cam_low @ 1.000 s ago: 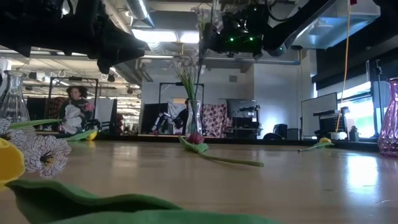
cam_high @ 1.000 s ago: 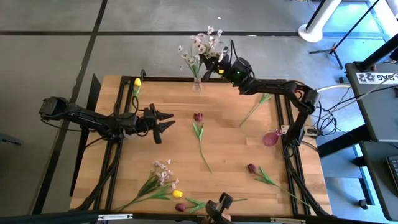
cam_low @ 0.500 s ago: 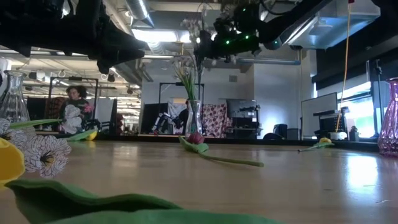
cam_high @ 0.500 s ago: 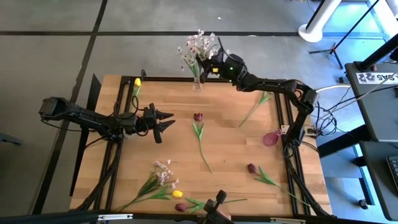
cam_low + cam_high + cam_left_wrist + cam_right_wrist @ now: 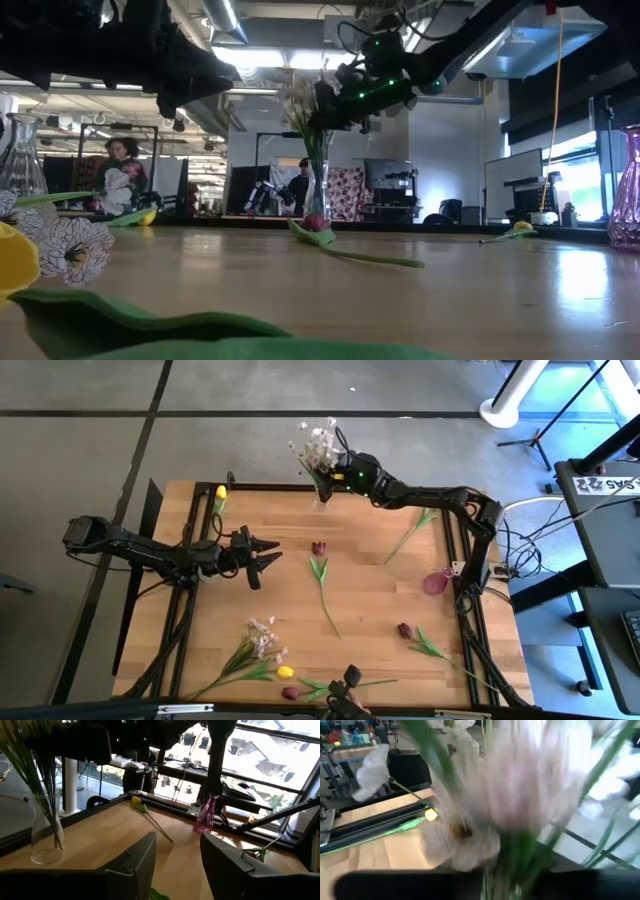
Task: Sort flowers into vase by color
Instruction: Put the top white flower into the top transparent vase, then put the top red flower into the purple vase
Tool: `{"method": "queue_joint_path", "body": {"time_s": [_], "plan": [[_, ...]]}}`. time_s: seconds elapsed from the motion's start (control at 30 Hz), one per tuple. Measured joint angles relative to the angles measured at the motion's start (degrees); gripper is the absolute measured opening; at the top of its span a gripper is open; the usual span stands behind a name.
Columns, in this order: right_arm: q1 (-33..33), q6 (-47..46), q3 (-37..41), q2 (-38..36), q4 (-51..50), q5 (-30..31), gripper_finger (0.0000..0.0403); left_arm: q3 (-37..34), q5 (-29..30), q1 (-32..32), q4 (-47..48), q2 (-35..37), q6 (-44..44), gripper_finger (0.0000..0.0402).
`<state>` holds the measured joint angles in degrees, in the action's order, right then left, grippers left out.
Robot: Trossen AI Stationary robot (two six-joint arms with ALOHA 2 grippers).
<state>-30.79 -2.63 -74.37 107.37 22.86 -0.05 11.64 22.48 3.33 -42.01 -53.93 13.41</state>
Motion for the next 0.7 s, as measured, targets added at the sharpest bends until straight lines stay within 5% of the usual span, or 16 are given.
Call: {"method": "queue_joint_path", "body": {"time_s": [0.37,0.7], "plan": [[0.07,5.02,-0.02,-9.46,-16.05,-1.05,0.0299,8.62,0.00,0.01,19.62,0.54,0.16,0.0149],[3.09,5.55,-0.09,-19.21,-39.29,0.12,0.0314,11.78,-0.04,2.63,29.85,0.50,4.76,0.0149]]}}
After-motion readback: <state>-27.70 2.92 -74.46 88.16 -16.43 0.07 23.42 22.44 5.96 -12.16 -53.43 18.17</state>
